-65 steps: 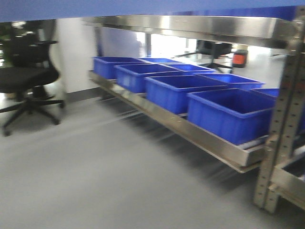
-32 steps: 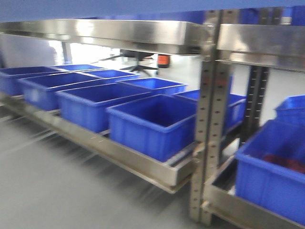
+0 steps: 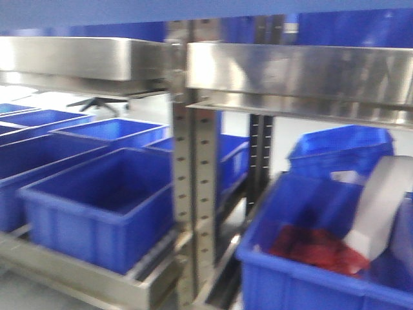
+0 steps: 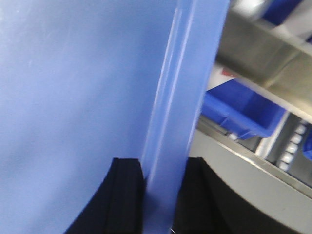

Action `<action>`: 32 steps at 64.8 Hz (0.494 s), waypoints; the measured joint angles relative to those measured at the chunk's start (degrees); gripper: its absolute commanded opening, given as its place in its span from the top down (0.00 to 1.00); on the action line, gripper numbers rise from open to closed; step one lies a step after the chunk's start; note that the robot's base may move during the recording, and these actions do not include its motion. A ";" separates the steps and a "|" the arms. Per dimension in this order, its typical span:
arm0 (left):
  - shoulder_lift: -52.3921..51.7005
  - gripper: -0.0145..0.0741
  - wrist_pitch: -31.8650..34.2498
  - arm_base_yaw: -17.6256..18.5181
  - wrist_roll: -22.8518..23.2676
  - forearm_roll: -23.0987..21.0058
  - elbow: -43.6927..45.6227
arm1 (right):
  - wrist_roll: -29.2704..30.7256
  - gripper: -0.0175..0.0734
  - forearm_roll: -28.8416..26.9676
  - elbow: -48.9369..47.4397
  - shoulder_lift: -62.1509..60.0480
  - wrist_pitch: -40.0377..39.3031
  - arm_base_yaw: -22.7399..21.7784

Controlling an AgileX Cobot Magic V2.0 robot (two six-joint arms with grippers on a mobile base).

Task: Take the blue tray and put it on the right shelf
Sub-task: 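Drive the base up to the steel shelf rack holding the tray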

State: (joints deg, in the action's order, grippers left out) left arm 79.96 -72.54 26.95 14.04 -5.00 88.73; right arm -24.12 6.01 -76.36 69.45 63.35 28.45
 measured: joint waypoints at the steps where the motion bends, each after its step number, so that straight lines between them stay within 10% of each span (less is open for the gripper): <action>1: 0.00 0.89 0.00 0.00 0.00 0.00 0.00 | 0.00 0.75 0.00 0.00 0.00 0.00 0.00; 32: 0.00 0.89 0.00 0.00 0.00 0.00 0.00 | 0.00 0.75 0.00 0.00 0.00 0.00 0.00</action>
State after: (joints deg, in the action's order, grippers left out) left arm 79.96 -72.54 26.95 14.04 -5.00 88.73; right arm -24.12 6.01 -76.36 69.45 63.35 28.45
